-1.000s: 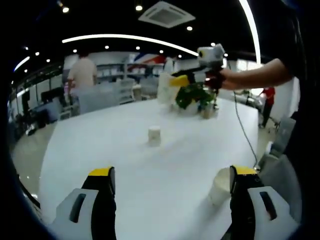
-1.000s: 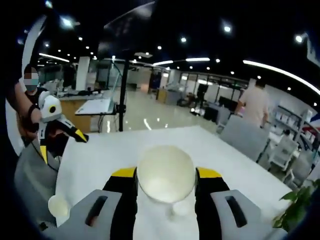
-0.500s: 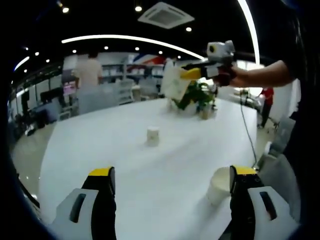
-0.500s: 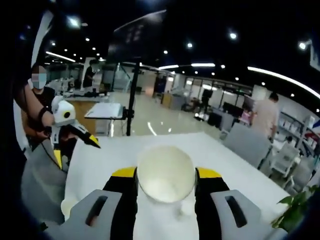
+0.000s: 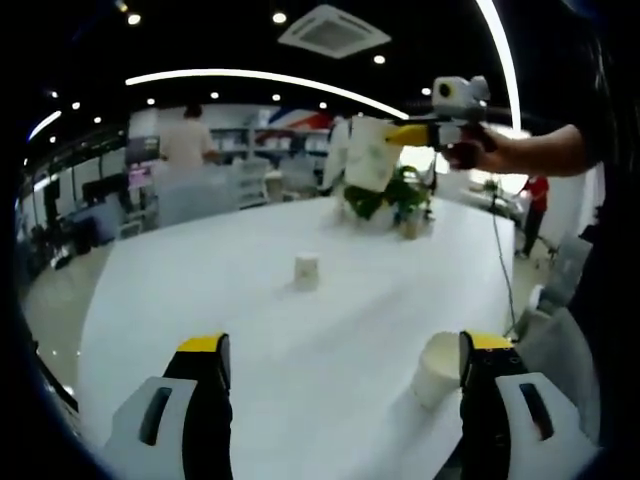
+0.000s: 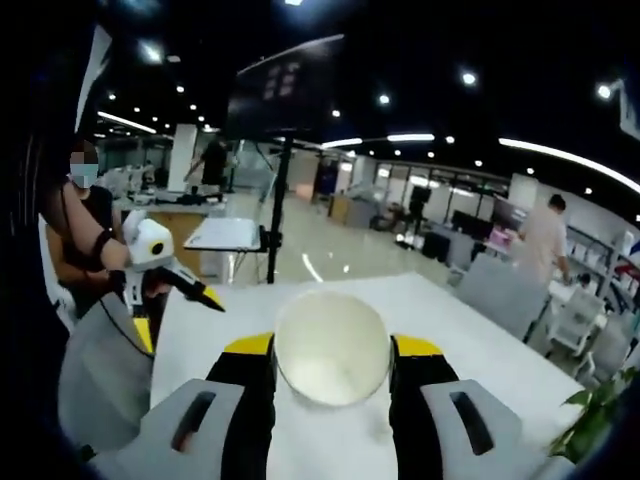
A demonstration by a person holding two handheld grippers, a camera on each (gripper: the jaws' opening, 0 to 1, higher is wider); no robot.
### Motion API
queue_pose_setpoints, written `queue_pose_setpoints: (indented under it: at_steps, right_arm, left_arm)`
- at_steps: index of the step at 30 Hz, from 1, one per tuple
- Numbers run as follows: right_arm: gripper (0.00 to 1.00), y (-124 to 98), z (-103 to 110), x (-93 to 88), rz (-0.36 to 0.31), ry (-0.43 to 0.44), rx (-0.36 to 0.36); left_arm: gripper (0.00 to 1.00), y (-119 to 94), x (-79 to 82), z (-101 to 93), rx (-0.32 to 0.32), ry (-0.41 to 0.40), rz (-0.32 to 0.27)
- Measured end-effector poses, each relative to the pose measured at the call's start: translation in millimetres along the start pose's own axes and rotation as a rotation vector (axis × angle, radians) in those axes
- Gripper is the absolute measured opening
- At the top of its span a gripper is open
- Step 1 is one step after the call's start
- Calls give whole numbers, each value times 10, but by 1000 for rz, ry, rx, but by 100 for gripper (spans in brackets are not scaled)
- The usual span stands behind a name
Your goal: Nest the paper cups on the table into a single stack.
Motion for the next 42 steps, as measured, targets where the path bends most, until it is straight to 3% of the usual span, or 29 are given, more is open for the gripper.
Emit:
queue_pose_setpoints:
  at_steps: [7,15,35,42]
  right_arm:
    - [41,-81,202,55,-11,18,25]
    - [41,-107,511,-49,3,26,74]
    - [41,-28,1323,-668,72,51,197]
    - [41,-14,1515,-783,81,71,228]
  left_arm:
    - [95,-2,-7,9,2,0,-2]
    - [95,-3,-33,17,4,-5,0]
    - [95,-9,-80,23,4,-14,11]
    - [95,-27,-98,23,5,-17,15]
Point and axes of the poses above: the point that each gripper's makers call its tool centre point, and the gripper's own axes: y roughly forward along the fingers, z roughly to its left, x roughly out of its top, the point moved 1 cm from there along -y, roughly backward along the fingers, and after that the axes turned 2 degrees about x, right-handed, at the moved point
